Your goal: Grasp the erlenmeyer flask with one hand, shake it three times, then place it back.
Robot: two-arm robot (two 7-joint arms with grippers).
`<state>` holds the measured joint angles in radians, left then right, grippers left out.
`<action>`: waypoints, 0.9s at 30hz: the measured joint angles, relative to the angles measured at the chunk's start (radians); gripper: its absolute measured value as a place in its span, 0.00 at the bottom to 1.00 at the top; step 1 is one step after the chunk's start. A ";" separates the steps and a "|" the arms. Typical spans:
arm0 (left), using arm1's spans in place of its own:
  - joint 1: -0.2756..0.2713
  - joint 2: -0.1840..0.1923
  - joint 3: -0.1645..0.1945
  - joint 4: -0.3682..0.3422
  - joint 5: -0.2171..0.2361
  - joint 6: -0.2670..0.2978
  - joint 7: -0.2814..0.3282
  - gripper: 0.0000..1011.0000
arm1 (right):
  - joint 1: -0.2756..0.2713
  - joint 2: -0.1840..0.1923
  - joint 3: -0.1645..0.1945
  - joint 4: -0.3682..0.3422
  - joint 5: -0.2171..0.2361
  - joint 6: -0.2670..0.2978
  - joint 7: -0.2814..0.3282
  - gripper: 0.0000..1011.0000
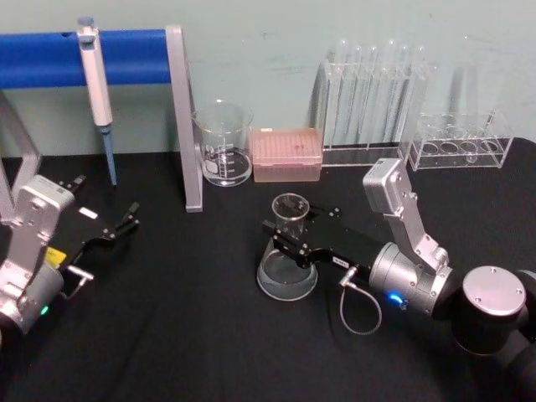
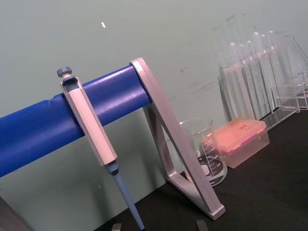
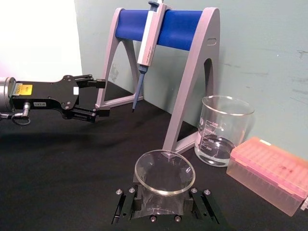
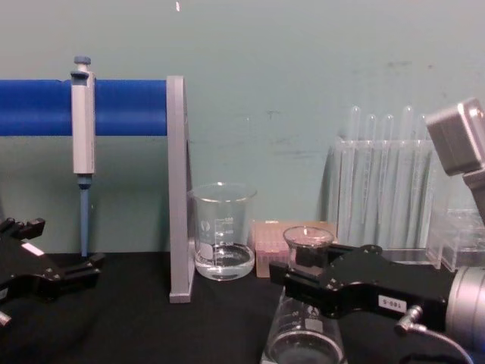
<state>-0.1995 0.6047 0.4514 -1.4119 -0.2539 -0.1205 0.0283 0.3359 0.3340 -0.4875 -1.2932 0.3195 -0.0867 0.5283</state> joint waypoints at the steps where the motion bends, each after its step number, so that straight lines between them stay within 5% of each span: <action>1: 0.000 0.000 0.000 0.000 0.000 0.000 0.000 0.99 | 0.000 0.000 0.000 0.000 0.000 0.000 0.000 0.45; 14: 0.000 0.000 0.000 0.000 0.000 0.000 0.000 0.99 | -0.007 0.005 0.011 -0.020 0.009 0.008 -0.003 0.45; 27: 0.000 0.000 0.000 0.000 0.000 0.000 0.000 0.99 | -0.025 0.024 0.057 -0.168 0.010 0.082 -0.079 0.45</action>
<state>-0.1995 0.6047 0.4514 -1.4120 -0.2539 -0.1205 0.0283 0.3112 0.3582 -0.4305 -1.4616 0.3299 -0.0043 0.4488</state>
